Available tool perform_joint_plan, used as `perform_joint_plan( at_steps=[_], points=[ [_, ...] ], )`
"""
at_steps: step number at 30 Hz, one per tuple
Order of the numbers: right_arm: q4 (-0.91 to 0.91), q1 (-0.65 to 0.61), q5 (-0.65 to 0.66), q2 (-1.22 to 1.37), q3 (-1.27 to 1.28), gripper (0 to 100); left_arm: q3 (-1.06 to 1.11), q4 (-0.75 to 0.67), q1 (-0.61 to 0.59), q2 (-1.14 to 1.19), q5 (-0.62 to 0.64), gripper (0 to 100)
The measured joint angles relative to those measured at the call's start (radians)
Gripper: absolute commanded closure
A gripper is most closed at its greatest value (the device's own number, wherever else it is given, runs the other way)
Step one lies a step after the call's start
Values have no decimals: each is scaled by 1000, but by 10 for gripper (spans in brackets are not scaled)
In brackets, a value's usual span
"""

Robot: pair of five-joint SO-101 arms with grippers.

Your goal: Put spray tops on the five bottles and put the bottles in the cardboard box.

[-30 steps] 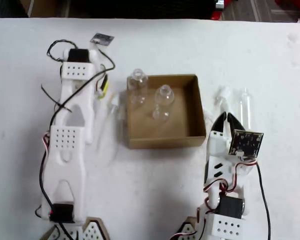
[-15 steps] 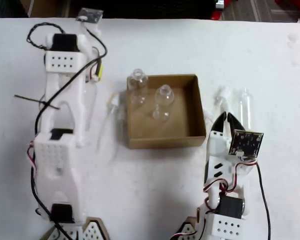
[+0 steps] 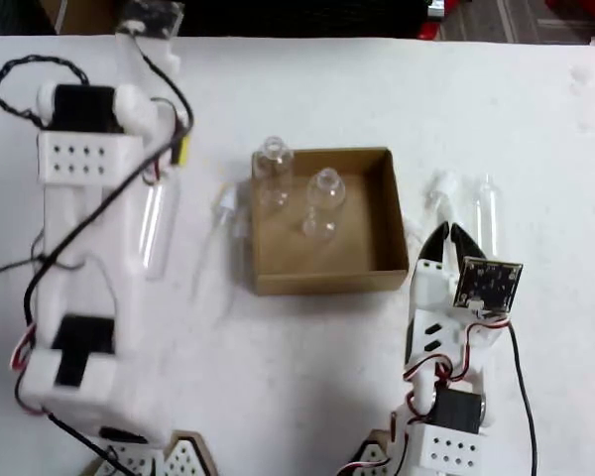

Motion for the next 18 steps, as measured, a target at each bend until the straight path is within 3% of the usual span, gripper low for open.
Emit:
perform_joint_plan(
  at_steps=[8,18],
  points=[
    [0,0,0,0,0,981,265,-9,132,-384,0,980],
    [0,0,0,0,0,981,651,-245,149,-813,0,980]
  ],
)
